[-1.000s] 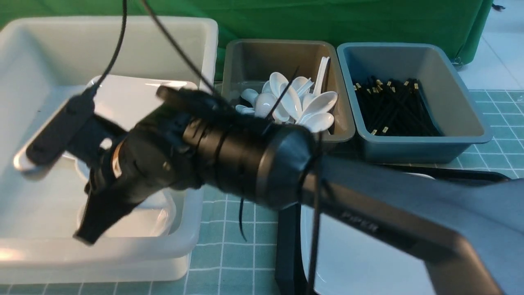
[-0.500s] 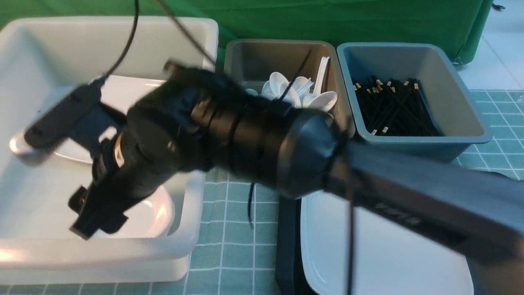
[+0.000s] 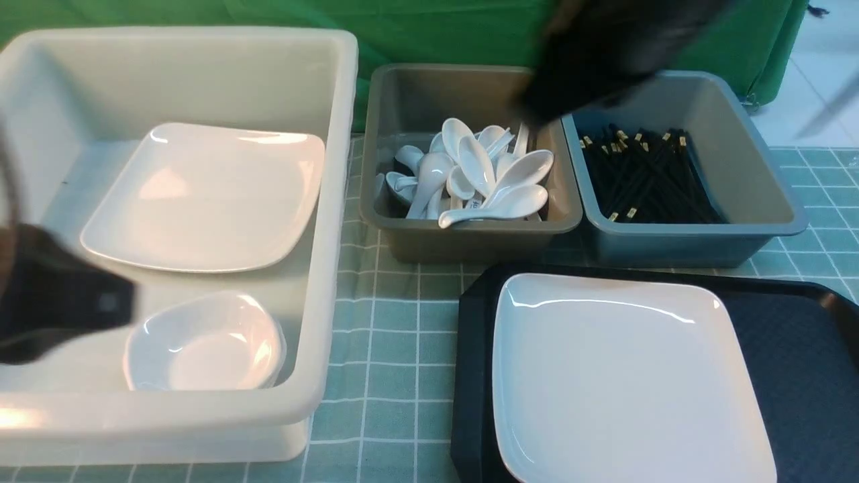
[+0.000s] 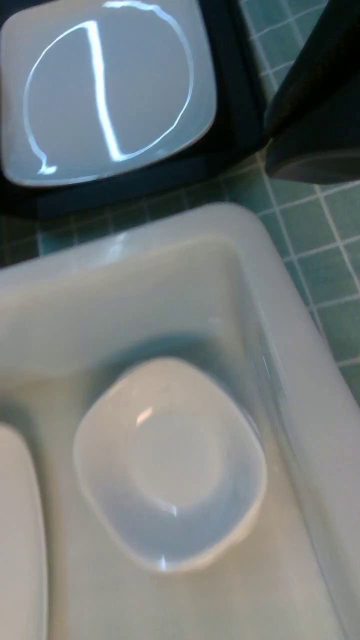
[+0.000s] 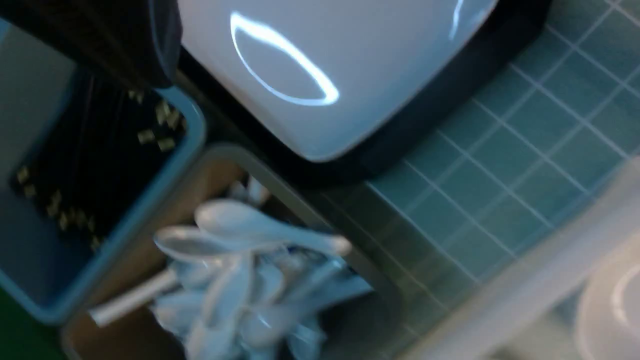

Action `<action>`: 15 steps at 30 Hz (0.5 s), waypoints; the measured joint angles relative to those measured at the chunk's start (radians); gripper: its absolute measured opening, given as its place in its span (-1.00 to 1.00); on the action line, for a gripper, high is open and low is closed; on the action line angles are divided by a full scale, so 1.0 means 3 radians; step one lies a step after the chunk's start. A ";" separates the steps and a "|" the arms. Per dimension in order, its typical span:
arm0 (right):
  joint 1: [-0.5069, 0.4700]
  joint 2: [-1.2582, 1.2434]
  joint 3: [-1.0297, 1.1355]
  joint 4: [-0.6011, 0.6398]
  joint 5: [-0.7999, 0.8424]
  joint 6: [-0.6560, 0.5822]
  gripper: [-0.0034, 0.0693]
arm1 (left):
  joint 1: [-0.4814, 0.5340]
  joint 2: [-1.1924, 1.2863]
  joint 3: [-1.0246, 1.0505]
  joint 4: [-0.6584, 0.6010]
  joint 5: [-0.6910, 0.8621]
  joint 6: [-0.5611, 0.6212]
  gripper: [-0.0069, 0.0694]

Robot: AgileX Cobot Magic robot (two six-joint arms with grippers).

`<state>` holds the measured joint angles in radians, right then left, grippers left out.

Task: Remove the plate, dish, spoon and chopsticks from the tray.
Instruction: Use the right arm to move the plate from left to right

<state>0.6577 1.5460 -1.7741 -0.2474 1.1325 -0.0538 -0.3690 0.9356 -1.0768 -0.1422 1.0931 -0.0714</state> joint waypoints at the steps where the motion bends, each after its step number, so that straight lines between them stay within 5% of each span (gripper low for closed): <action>1: -0.0151 -0.0125 0.0130 0.0088 -0.0003 0.0011 -0.86 | -0.0003 0.0081 0.0000 -0.0145 -0.0018 0.0094 -0.79; 7: -0.1365 -0.0638 0.1451 0.0693 -0.0105 -0.0016 -0.78 | -0.0308 0.0706 0.0000 -0.0530 -0.0263 0.0478 -0.79; 11: -0.2126 -0.0659 0.2537 0.1451 -0.0670 -0.0349 -0.20 | -0.0801 0.1145 0.0000 -0.0547 -0.0644 0.0398 -0.79; 15: -0.2308 -0.0451 0.3147 0.1796 -0.1312 -0.0550 0.30 | -0.0997 0.1453 0.0000 -0.0589 -0.0899 0.0305 -0.79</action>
<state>-0.0347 1.4107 -0.8300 0.2914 0.7389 -0.2188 -0.6680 1.3716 -1.0768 -0.3189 0.8236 0.0201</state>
